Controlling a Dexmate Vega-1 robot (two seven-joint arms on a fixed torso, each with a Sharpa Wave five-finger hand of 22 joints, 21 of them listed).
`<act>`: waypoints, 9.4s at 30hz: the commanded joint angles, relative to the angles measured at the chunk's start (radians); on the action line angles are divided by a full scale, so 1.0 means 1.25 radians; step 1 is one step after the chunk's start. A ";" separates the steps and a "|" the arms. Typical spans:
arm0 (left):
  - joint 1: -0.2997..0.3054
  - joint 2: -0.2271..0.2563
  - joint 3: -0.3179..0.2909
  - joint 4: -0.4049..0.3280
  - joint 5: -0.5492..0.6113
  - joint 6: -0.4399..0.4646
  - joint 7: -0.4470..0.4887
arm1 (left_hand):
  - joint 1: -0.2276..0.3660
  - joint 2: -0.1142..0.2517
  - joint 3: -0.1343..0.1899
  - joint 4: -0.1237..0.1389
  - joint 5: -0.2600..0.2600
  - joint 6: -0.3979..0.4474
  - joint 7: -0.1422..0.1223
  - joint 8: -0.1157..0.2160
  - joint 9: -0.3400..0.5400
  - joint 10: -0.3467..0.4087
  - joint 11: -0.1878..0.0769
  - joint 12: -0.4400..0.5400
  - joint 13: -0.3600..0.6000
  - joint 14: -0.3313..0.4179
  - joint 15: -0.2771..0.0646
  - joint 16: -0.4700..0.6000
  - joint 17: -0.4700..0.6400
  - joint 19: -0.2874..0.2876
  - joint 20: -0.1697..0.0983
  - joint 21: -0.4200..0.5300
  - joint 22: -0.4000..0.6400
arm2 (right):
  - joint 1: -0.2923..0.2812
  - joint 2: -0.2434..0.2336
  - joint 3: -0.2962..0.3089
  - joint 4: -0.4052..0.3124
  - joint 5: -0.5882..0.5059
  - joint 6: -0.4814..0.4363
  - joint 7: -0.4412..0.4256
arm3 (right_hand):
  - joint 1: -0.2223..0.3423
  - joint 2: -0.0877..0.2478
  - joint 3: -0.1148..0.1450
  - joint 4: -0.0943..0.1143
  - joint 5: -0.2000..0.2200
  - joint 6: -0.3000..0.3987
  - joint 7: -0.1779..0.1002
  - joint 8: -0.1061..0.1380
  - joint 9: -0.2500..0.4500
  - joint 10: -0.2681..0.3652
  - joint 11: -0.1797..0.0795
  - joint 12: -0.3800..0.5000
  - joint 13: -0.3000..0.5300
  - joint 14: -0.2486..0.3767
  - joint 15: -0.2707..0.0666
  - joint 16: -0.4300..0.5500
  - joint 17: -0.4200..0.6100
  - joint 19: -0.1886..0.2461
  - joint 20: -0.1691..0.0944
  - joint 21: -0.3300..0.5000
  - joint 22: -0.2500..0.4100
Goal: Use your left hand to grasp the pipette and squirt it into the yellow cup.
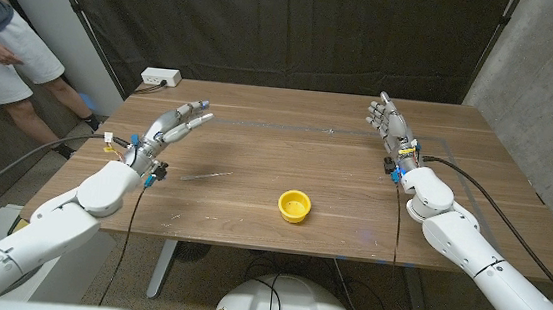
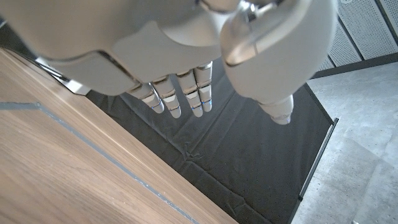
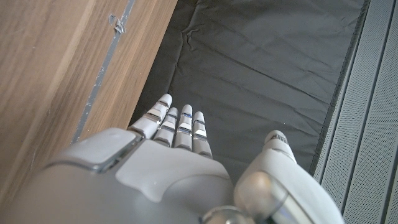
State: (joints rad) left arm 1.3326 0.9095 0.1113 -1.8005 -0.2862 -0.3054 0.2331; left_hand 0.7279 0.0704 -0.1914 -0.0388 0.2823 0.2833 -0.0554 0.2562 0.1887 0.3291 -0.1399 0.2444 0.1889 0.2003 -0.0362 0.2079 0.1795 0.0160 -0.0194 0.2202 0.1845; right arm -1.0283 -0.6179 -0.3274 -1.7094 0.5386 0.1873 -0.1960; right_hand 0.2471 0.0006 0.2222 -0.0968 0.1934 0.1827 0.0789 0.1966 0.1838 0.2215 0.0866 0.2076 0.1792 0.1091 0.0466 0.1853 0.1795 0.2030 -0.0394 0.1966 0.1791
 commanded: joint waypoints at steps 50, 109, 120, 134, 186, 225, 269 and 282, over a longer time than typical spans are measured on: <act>0.358 -0.007 -0.375 -0.248 0.596 0.370 -0.017 | 0.085 0.006 0.006 -0.040 0.001 0.128 -0.025 0.013 0.002 0.124 -0.026 0.001 0.002 0.099 -0.065 0.003 -0.001 0.054 -0.008 0.014 0.006 | -0.125 0.020 -0.045 -0.207 -0.119 -0.093 -0.188 | 0.009 -0.001 -0.001 -0.006 -0.004 0.016 0.000 0.002 0.004 0.009 0.002 0.004 0.003 0.007 0.005 0.001 0.002 0.004 -0.006 0.005 0.005; 0.241 0.176 -0.224 -0.290 0.795 0.534 -0.313 | 0.174 -0.001 0.008 -0.071 -0.004 0.231 -0.002 0.011 0.004 0.214 -0.022 -0.011 0.004 0.107 -0.062 -0.004 -0.001 0.024 0.017 -0.004 0.003 | -0.163 0.022 -0.026 -0.215 -0.116 -0.059 -0.179 | 0.011 0.003 -0.005 -0.010 -0.005 0.022 -0.004 0.001 0.004 0.017 0.000 0.006 0.004 0.012 0.003 0.002 0.002 0.014 -0.008 0.007 0.004; 0.175 0.221 -0.151 -0.275 0.724 0.557 -0.329 | 0.179 0.004 0.007 -0.067 -0.007 0.243 0.017 0.006 0.004 0.228 0.025 -0.014 0.005 0.118 -0.048 -0.005 0.001 0.025 0.033 -0.004 0.003 | -0.175 0.024 -0.032 -0.219 -0.110 -0.069 -0.184 | 0.010 0.003 -0.005 -0.010 -0.005 0.023 -0.005 0.001 0.004 0.017 0.000 0.005 0.004 0.013 0.004 0.002 0.003 0.014 -0.007 0.007 0.005; 0.119 0.280 -0.057 -0.267 0.656 0.612 -0.290 | 0.181 0.014 0.008 -0.062 -0.011 0.236 0.030 -0.004 0.004 0.219 0.035 -0.021 0.005 0.111 -0.033 -0.009 0.002 0.011 0.059 -0.009 0.004 | -0.165 0.017 -0.036 -0.221 -0.100 -0.088 -0.176 | 0.010 0.004 -0.006 -0.010 -0.005 0.024 -0.004 0.001 0.004 0.019 0.000 0.005 0.004 0.014 0.003 0.001 0.003 0.014 -0.006 0.006 0.005; -0.130 0.336 0.252 -0.253 0.654 0.681 -0.259 | 0.278 0.056 0.054 -0.080 -0.048 0.401 -0.006 0.031 0.006 0.383 -0.012 0.004 0.013 0.200 -0.076 0.009 0.000 0.055 0.038 0.005 0.004 | -0.168 0.022 -0.038 -0.195 -0.088 -0.072 -0.174 | 0.012 0.008 -0.007 -0.012 -0.005 0.026 -0.008 0.000 0.004 0.020 0.001 0.004 0.004 0.018 0.004 0.001 0.002 0.013 -0.001 0.006 0.005; -0.168 0.297 0.297 -0.224 0.676 0.678 -0.282 | 0.334 0.080 0.094 -0.082 -0.065 0.467 -0.011 0.036 0.004 0.452 -0.029 -0.006 0.013 0.240 -0.082 0.007 0.000 0.082 0.044 0.008 0.003 | -0.158 0.037 -0.046 -0.175 -0.082 -0.067 -0.174 | 0.011 0.009 -0.009 -0.013 -0.006 0.025 -0.010 0.000 0.005 0.022 0.001 0.004 0.004 0.018 0.005 0.001 0.003 0.013 0.000 0.006 0.005; -0.178 0.277 0.316 -0.231 0.692 0.680 -0.309 | 0.363 0.077 0.146 -0.059 -0.073 0.527 0.008 0.029 0.001 0.507 -0.017 -0.029 0.011 0.276 -0.082 -0.003 0.000 0.108 0.050 0.006 0.002 | -0.155 0.039 -0.053 -0.172 -0.072 -0.075 -0.170 | 0.010 0.010 -0.011 -0.013 -0.006 0.027 -0.011 0.000 0.005 0.024 0.000 0.005 0.004 0.019 0.006 0.001 0.003 0.012 0.004 0.005 0.005; -0.199 0.251 0.333 -0.216 0.699 0.663 -0.318 | 0.379 0.083 0.163 -0.062 -0.073 0.533 0.008 0.026 0.002 0.518 -0.015 -0.030 0.011 0.287 -0.084 -0.002 -0.001 0.113 0.044 0.005 0.001 | -0.158 0.043 -0.051 -0.166 -0.069 -0.067 -0.172 | 0.010 0.011 -0.011 -0.013 -0.006 0.027 -0.011 0.000 0.005 0.024 0.001 0.004 0.004 0.019 0.006 0.000 0.003 0.010 0.005 0.004 0.006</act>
State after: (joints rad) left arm 1.0984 1.2459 0.5153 -2.0831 0.5827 0.5376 -0.1594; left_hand 1.1909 0.1647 0.0040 -0.1117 0.1922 0.9415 -0.0460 0.2922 0.1925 0.9638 -0.1568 0.2115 0.1999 0.5449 -0.0516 0.2033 0.1767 0.1499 0.0358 0.2233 0.1866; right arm -1.2252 -0.5691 -0.3921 -1.9256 0.4479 0.0959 -0.4104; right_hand 0.2523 0.0060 0.2112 -0.1132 0.1895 0.2107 0.0677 0.1966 0.1836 0.2469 0.0873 0.2076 0.1791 0.1255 0.0549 0.1852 0.1788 0.2156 -0.0376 0.1966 0.1836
